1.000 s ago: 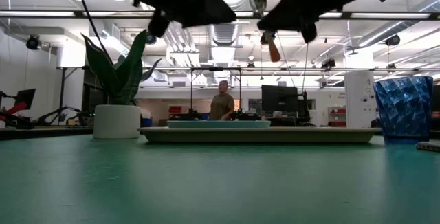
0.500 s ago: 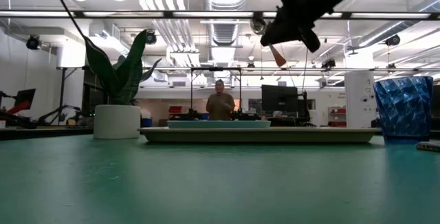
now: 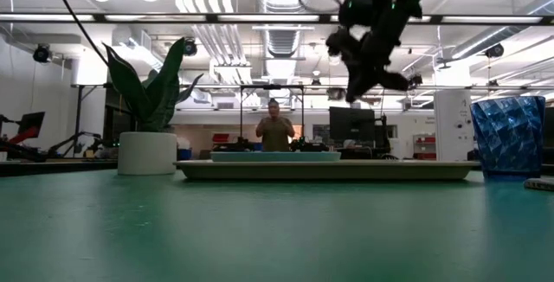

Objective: Pick and place plate/cup/fork/spoon on tray
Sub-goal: Put the orange spoon on the light white tray to the left of the orange fork, then adjust the orange fork on the light white tray

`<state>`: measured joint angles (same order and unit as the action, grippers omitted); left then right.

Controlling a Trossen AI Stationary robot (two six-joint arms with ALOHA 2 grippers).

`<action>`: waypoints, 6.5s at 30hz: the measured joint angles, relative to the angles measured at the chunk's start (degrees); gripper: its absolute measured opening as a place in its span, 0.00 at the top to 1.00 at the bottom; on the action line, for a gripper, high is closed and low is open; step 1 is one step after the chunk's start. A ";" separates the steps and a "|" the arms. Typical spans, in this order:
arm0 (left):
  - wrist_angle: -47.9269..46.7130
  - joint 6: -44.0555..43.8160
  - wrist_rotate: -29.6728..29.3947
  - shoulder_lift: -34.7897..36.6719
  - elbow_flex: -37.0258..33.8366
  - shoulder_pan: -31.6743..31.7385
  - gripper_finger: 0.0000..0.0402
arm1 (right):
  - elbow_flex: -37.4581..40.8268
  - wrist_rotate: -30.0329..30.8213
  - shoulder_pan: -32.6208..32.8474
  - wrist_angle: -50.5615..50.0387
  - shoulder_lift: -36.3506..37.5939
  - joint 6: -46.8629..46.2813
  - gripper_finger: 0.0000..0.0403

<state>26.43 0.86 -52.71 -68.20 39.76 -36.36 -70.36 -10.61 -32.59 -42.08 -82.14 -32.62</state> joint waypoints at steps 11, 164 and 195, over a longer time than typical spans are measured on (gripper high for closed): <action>-0.02 0.01 0.05 0.00 -0.05 -1.32 0.96 | 5.81 -4.50 -4.82 1.06 -7.77 -5.44 0.98; 0.11 1.07 -0.02 0.00 0.03 -2.65 0.96 | 19.09 19.81 2.31 30.98 -12.85 14.71 0.97; 0.05 1.11 -0.02 -0.02 0.03 -2.65 0.96 | 20.57 22.70 4.46 17.29 4.55 13.92 0.97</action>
<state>26.48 1.97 -52.73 -68.23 39.79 -39.00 -49.79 12.09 -28.13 -24.79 -77.59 -18.70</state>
